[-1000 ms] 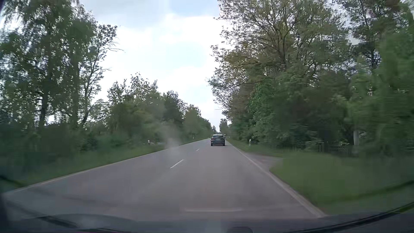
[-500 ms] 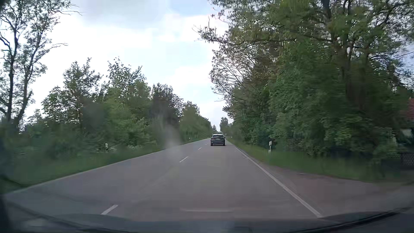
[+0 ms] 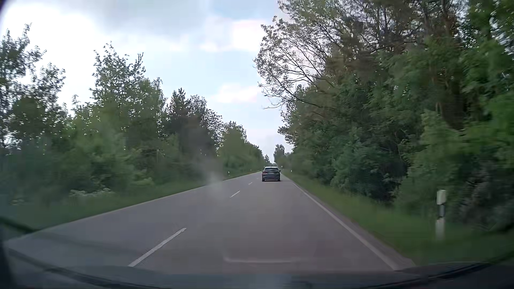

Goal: Follow the waypoints while adhering to traffic rules and regulations

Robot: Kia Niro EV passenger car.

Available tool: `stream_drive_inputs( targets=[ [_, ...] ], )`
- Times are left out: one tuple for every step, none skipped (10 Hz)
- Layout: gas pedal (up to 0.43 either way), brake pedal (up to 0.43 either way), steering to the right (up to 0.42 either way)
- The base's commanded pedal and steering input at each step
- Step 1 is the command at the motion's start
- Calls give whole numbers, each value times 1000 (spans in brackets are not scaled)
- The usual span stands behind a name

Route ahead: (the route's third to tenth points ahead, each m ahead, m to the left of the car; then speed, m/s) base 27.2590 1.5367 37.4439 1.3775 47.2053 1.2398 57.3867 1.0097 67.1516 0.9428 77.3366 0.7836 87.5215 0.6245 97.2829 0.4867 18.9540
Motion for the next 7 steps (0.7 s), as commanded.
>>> stream_drive_inputs(
  targets=[
    [47, 0, -2],
    [47, 0, -1],
    [47, 0, -1],
    [47, 0, -1],
    [47, 0, -1],
    [47, 0, -1],
    [47, 0, -1]
  ],
)
